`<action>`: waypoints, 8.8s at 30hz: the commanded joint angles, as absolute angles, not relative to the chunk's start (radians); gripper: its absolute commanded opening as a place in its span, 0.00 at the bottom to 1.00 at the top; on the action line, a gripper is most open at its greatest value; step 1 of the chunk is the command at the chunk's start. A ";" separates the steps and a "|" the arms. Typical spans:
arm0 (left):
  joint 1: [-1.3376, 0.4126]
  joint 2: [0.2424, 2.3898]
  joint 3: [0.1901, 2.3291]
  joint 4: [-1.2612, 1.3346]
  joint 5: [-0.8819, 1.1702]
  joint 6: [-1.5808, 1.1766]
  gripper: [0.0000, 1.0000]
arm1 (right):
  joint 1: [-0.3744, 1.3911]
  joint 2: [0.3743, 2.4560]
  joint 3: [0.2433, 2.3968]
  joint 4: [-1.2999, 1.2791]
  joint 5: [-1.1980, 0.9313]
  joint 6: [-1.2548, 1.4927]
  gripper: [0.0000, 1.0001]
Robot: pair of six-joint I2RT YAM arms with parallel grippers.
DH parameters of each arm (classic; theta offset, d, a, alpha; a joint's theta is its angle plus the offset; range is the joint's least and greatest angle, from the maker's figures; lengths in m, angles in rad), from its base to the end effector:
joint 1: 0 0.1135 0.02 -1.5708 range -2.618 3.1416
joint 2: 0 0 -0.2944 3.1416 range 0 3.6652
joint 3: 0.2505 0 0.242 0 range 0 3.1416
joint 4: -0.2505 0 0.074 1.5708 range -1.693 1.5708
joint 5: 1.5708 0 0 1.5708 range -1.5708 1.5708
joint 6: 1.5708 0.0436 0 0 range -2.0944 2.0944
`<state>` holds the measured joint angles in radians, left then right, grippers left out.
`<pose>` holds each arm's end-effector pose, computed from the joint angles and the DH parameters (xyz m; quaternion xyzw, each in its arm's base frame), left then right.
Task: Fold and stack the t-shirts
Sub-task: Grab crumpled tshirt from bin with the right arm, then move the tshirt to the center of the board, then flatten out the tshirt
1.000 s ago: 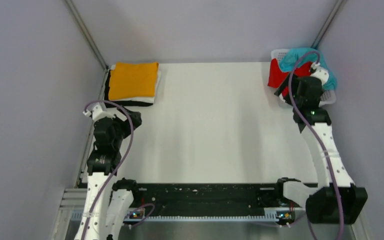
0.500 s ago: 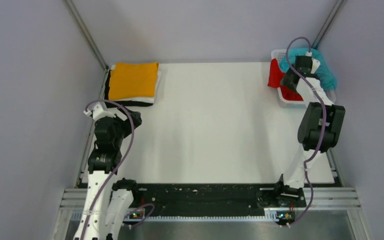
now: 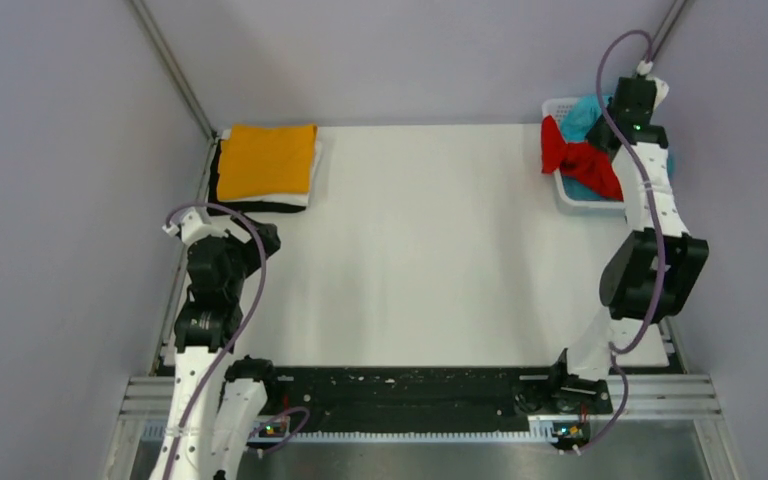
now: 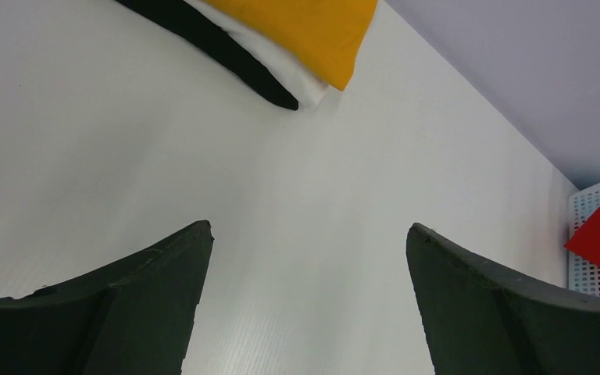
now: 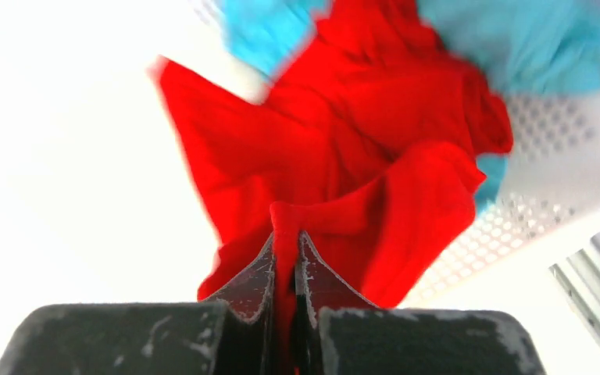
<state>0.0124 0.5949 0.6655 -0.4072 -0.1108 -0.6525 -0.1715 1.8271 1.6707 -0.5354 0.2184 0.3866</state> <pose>0.1165 0.0063 0.3161 -0.2960 0.7593 -0.1389 0.5627 0.4175 -0.0819 0.3467 0.2924 0.8520 -0.0527 0.4311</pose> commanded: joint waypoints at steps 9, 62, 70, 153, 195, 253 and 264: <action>0.014 0.532 0.659 -0.443 -0.025 -0.694 0.99 | 0.260 1.413 1.966 -0.463 -0.315 0.260 0.00; -0.287 0.839 0.235 -0.366 0.221 -0.904 0.72 | 1.003 1.270 0.650 -0.460 0.494 0.968 0.84; -0.388 0.876 0.231 -0.340 0.142 -0.954 0.68 | 1.015 1.329 0.537 -0.294 0.520 1.055 0.78; -0.242 1.329 1.036 -0.551 -0.271 -0.667 0.99 | 0.455 1.393 1.094 -0.387 0.287 0.495 0.99; -0.232 0.960 0.630 -0.498 -0.309 -0.848 0.99 | 0.983 1.215 0.803 -0.653 0.404 0.791 0.94; -0.525 1.272 0.562 -0.279 -0.159 -1.027 0.84 | 1.029 0.825 0.890 -1.177 0.909 1.034 0.00; -0.598 1.529 0.731 -0.309 -0.214 -0.973 0.49 | 1.024 0.841 0.840 -1.083 0.908 0.996 0.00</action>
